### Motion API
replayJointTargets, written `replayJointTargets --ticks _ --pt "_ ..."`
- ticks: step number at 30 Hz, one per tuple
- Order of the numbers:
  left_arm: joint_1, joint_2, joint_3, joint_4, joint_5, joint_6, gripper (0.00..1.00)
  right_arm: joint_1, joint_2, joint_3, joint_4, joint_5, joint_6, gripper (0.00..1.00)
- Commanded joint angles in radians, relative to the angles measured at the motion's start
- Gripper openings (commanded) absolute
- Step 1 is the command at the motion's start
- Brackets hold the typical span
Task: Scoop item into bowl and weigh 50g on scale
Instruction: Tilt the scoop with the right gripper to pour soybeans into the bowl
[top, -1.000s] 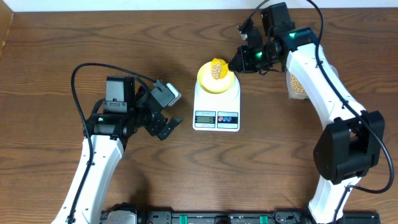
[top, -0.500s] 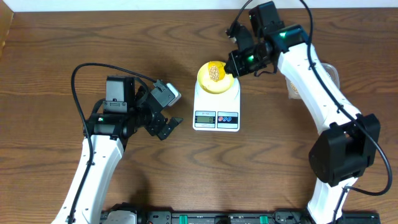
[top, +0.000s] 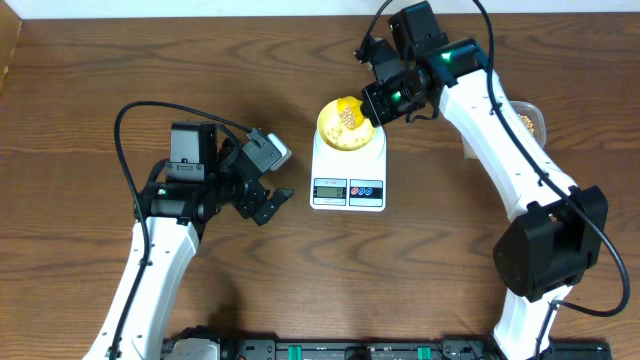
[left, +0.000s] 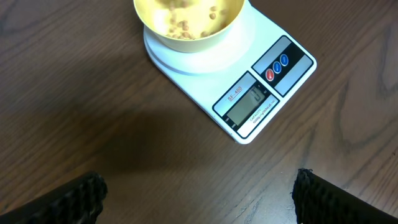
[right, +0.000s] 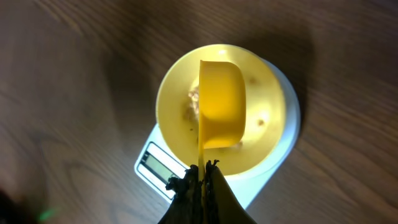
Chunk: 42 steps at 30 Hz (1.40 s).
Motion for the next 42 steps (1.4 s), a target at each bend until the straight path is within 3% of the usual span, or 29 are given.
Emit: replayJointTargets --ticks 1,35,42 --pt "0.003 0.006 0.002 -0.003 -0.006 0.017 0.97 0.016 0.010 0.026 0.000 0.053 -0.035 0.01" --pt "0.003 0.006 0.002 -0.003 -0.006 0.017 0.98 0.055 0.010 0.046 0.011 0.118 -0.080 0.01" --pt "0.003 0.006 0.002 -0.003 -0.006 0.017 0.98 0.055 0.010 0.046 0.008 0.122 -0.143 0.01"
